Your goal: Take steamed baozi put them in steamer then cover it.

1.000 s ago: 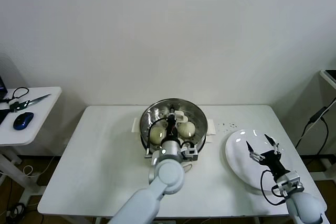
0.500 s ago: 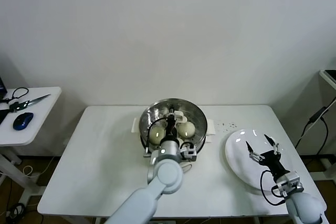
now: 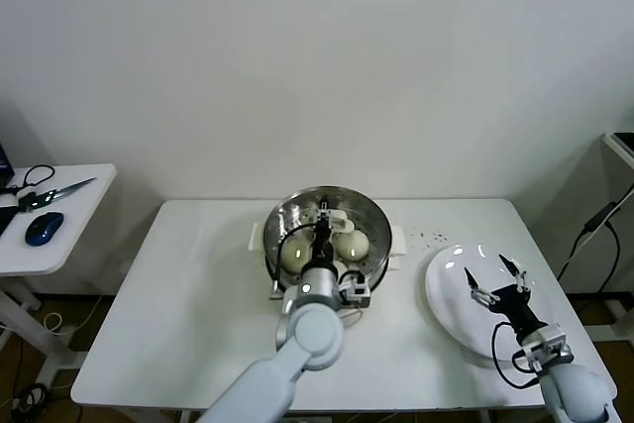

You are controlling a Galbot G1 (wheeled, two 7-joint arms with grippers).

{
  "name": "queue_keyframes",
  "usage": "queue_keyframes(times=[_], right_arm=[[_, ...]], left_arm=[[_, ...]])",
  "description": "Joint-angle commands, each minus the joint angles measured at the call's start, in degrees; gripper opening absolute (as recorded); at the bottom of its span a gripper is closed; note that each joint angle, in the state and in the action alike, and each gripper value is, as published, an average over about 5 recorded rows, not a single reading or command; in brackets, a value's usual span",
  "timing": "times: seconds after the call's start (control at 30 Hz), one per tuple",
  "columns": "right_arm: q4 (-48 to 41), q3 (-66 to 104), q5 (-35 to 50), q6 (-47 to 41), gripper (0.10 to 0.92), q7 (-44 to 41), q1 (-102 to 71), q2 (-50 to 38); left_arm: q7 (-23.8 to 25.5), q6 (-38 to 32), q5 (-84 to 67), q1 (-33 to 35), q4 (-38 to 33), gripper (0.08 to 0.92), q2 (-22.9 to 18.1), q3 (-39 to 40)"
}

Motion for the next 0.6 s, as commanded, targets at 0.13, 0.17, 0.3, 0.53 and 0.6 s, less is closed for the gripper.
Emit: queue_keyframes(times=[0.13,0.17,0.3,0.53,0.6], right_arm=[[1.0,0.2,-0.4,-2.8,0.823,0.9,-0.1,-0.1],[1.1,0.2,-0.3,-2.9,0.823,1.0,-0.1,-0.1],[1.7,0.1,-0.4,-4.2,0.823,1.0,0.0,0.0],[2.5,-0.2,1.2,-5.0,0.823,1.2,0.3,0.3],[2.7,-0.4,1.1,-5.0,0.823,1.3,0.3,0.4]], left_arm=[[0.4,2.8,-1.7,2.1,-8.0,0.501,2.9,0.3],[0.4,2.8,-2.0,2.4,-9.0,0.527,3.5,0.5],[0.4,2.8,-3.4,4.7,-13.3,0.648,6.2,-0.1],[-1.7,2.8,-8.0,10.5,-22.2,0.81,11.8,-4.0],[-3.7,2.8,-11.0,12.9,-24.8,0.82,13.4,-5.8]])
